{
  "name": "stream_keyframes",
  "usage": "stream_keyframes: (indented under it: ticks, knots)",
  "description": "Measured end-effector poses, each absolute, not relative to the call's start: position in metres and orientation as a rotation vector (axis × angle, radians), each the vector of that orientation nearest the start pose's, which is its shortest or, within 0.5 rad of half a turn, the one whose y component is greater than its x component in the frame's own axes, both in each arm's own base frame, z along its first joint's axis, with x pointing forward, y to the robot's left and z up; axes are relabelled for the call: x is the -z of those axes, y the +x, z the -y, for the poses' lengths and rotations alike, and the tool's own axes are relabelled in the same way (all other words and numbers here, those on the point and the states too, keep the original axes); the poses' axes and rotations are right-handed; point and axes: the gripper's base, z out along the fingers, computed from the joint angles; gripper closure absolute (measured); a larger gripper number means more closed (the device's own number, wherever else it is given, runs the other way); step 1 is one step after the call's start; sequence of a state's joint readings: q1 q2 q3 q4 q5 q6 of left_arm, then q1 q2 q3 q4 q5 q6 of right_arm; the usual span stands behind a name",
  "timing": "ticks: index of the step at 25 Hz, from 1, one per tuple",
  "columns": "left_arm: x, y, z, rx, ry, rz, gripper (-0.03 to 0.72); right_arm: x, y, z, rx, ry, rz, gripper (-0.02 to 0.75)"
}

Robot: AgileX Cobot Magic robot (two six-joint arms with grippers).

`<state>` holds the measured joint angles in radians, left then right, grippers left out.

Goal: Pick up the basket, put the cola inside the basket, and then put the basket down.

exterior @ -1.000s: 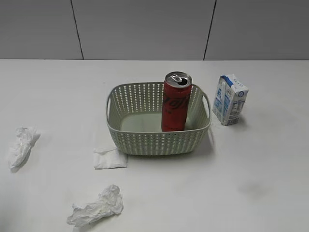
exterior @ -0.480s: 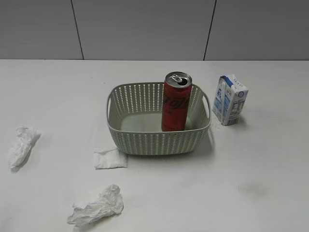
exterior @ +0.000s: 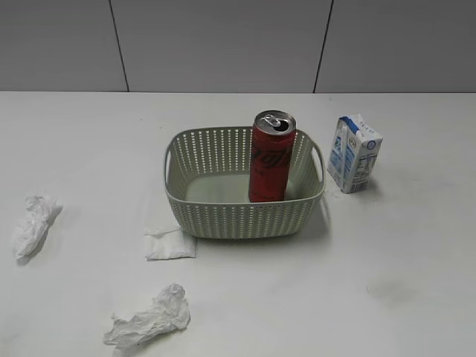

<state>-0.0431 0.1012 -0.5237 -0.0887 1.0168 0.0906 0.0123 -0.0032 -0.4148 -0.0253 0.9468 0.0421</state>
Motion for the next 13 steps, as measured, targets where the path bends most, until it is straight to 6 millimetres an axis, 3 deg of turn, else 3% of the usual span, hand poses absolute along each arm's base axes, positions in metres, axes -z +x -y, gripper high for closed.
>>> stream_keyframes:
  ticks: [5,13]
  knots:
    - [-0.28,-0.005,0.006,0.07,0.138,-2.017,0.099,-0.262,0.009,0.002,-0.005,0.028,-2.011,0.149]
    - [-0.28,-0.006,0.006,0.064,0.126,-2.015,0.099,-0.262,0.009,0.001,-0.01,0.028,-2.01,0.149]
